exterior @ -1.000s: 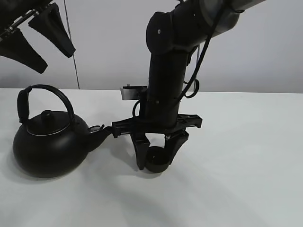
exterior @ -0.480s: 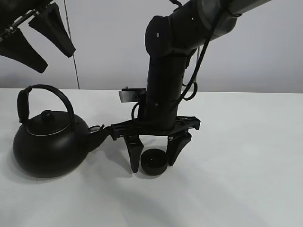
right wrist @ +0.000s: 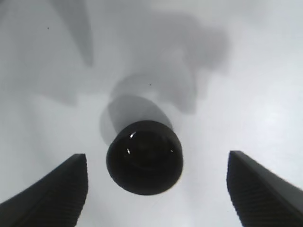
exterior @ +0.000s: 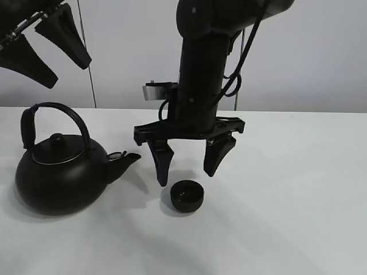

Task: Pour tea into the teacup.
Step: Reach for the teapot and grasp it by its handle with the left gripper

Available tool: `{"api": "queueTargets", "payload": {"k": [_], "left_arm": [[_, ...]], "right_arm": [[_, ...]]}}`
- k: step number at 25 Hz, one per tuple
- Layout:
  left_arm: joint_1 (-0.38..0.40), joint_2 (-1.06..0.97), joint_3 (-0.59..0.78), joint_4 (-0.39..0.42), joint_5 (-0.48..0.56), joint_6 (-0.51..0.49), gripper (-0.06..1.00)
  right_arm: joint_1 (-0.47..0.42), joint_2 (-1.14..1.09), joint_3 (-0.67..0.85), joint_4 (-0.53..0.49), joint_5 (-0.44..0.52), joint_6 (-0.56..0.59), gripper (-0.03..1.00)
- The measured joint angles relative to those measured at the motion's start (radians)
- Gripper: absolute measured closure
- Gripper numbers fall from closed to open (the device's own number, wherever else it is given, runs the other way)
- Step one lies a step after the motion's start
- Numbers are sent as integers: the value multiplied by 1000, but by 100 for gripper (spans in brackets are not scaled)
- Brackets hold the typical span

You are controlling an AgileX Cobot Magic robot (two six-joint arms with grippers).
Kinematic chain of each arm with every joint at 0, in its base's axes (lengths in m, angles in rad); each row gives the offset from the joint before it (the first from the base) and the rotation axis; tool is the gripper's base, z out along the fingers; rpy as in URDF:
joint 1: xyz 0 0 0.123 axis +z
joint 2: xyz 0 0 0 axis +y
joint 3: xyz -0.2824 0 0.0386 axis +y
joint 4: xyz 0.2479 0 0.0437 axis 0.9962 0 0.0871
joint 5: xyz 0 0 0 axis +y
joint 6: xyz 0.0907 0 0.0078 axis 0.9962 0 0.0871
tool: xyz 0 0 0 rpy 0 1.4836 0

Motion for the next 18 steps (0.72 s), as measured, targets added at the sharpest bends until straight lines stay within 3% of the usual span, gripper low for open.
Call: {"api": "queueTargets", "payload": {"k": [4,7,18], "left_arm": [[0,0,0,0,0,0,47],[0,0,0,0,0,0,47],[0,0,0,0,0,1,47]], "right_arm": [[-19,-68,0,-64,30,29,41],[-87,-129,-1,-80,61,63,41],[-474,-306,-1,-172,134,64,41]]}}
